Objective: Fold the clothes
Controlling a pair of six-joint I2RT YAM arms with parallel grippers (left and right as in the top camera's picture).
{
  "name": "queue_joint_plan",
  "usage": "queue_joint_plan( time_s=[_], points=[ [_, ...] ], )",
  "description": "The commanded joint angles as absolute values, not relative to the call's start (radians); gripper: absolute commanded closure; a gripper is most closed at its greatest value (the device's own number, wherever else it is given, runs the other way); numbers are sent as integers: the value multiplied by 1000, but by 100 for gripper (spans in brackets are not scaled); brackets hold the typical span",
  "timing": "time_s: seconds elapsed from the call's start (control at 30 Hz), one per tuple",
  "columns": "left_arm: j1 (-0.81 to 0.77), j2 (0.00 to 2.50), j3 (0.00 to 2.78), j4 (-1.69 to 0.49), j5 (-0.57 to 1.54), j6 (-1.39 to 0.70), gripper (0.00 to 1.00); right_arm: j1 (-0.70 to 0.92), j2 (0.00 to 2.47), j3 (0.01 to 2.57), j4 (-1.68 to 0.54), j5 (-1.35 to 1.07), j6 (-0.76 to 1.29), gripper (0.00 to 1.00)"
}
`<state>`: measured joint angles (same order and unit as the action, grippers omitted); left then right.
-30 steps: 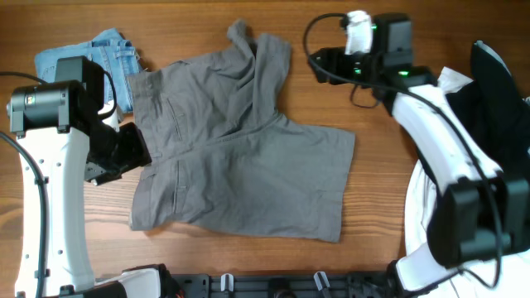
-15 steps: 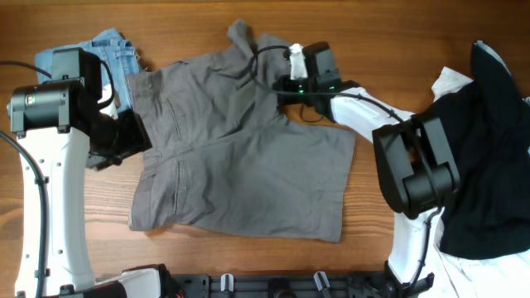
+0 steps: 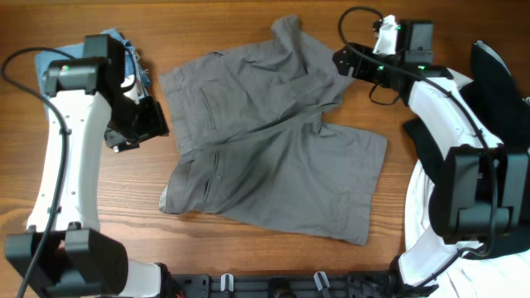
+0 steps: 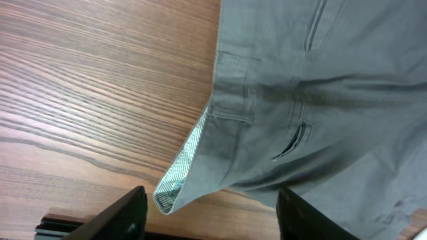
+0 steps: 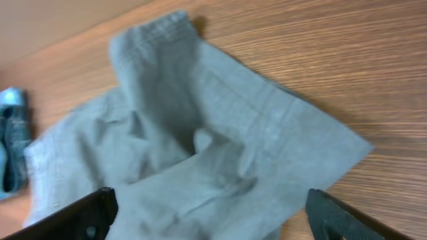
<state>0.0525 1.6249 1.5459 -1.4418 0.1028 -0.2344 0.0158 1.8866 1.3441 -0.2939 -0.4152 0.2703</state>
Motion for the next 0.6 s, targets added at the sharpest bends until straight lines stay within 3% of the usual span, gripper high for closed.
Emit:
queue_joint_plan(
  time_s=[0.0,0.03,0.07,0.1,0.13,0.17,0.2,0.27,0.3,0.43,0.53,0.57],
  points=[
    [-5,1654,1541,-1430,116,-215,35,42,1937,1350,-270,-196,233,32],
    [-17,1654,1541,-1419,115,-201,34,42,1964,1350,-259,-209,232,49],
    [-30,1654,1541,-1402,115,-186,34,42,2004,1350,-246,-230,231,73],
    [-39,1654,1541,-1386,115,-186,33,42,2040,1350,-242,-232,232,82],
    [-49,1654,1541,-1369,115,-187,32,42,2067,1350,-238,-232,232,83],
    [-54,1654,1541,-1359,115,-187,32,42,2098,1350,-236,-232,232,76],
    [-56,1654,1541,-1349,115,-187,32,39,2136,1350,-242,-227,235,79],
    [-55,1654,1541,-1345,115,-187,32,23,2158,1350,-291,-159,264,96],
    [-55,1654,1541,-1345,115,-187,32,10,2155,1350,-329,-74,309,96],
    [-55,1660,1539,-1305,116,-187,31,-72,2091,1362,-580,218,492,96],
    [-55,1681,1537,-1249,143,-186,30,-141,2017,1369,-699,145,522,94],
    [-56,1693,1537,-1219,168,-182,29,-157,1978,1369,-684,34,417,83]
  ],
)
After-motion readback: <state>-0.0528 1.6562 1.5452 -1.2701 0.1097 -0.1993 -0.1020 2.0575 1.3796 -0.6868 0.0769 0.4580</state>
